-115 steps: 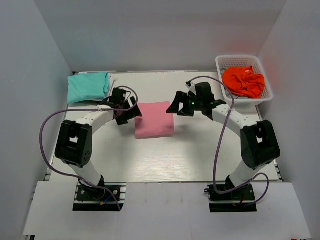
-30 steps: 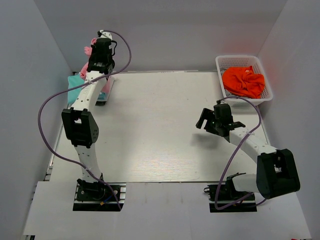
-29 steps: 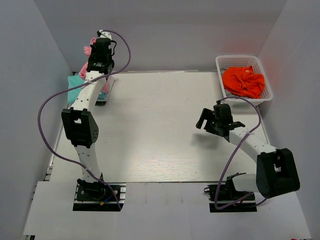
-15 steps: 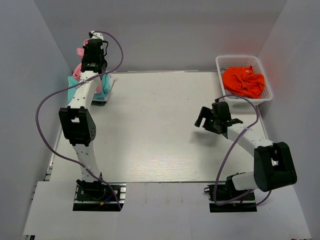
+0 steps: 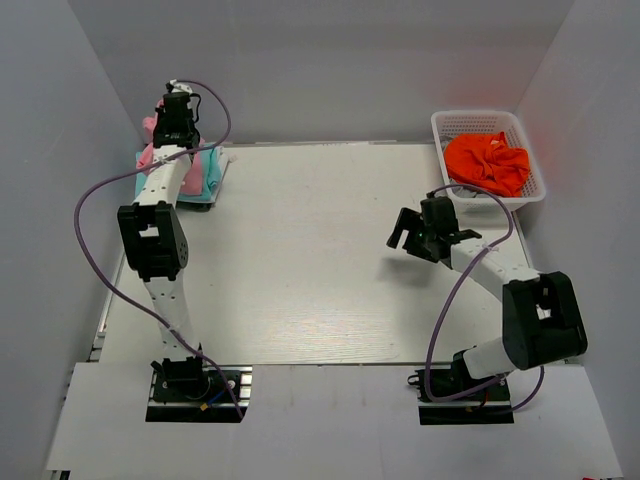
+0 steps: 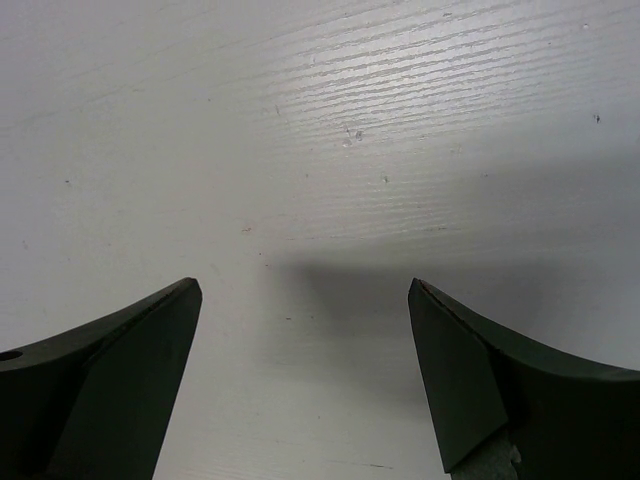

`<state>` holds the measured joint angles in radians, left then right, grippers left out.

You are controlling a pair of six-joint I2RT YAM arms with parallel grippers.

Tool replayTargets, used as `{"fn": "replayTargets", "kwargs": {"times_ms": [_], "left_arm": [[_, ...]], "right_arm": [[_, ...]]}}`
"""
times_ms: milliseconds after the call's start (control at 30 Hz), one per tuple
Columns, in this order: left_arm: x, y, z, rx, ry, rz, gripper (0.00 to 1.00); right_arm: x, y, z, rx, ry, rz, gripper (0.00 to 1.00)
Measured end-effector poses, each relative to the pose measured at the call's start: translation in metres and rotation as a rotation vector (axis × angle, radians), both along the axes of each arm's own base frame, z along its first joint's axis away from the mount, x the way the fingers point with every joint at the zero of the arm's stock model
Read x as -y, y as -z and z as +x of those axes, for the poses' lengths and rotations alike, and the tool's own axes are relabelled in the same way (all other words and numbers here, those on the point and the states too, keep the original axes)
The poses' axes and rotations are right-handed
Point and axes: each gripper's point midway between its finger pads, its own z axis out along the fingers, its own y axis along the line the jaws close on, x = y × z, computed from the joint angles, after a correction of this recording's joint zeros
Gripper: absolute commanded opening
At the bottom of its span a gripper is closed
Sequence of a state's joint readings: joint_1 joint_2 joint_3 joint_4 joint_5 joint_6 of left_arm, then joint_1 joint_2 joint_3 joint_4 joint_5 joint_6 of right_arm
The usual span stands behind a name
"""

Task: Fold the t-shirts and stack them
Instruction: Put the neatly folded tshirt into the corner of the board with the left arm

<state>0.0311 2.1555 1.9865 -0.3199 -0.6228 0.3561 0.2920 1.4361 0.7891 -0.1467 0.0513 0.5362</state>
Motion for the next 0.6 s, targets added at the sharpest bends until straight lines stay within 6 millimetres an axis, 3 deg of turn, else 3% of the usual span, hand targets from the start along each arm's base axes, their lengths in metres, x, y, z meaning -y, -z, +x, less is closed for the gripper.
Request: {"fn": "replayTargets", "kwargs": {"times_ms": [100, 233, 400, 600], "left_arm": [[-0.008, 0.002, 0.003, 0.002, -0.002, 0.018, 0.0], [-0.02, 0.007, 0.008, -0.003, -0.011, 0.058, 1.0], [-0.031, 0.014, 0.012, 0.01, -0.062, 0.096, 1.0], [-0.026, 0.027, 0.014, -0.003, -0.055, 0.075, 1.0]], "right_arm": [[-0.001, 0.001, 0.002, -0.005, -0.002, 0.001, 0.9], [-0.003, 0.002, 0.004, -0.008, -0.006, 0.004, 0.9], [-0.005, 0.004, 0.01, -0.013, -0.01, 0.006, 0.9], [-0.009, 0.002, 0.011, -0.008, -0.022, 0.022, 0.9]]}}
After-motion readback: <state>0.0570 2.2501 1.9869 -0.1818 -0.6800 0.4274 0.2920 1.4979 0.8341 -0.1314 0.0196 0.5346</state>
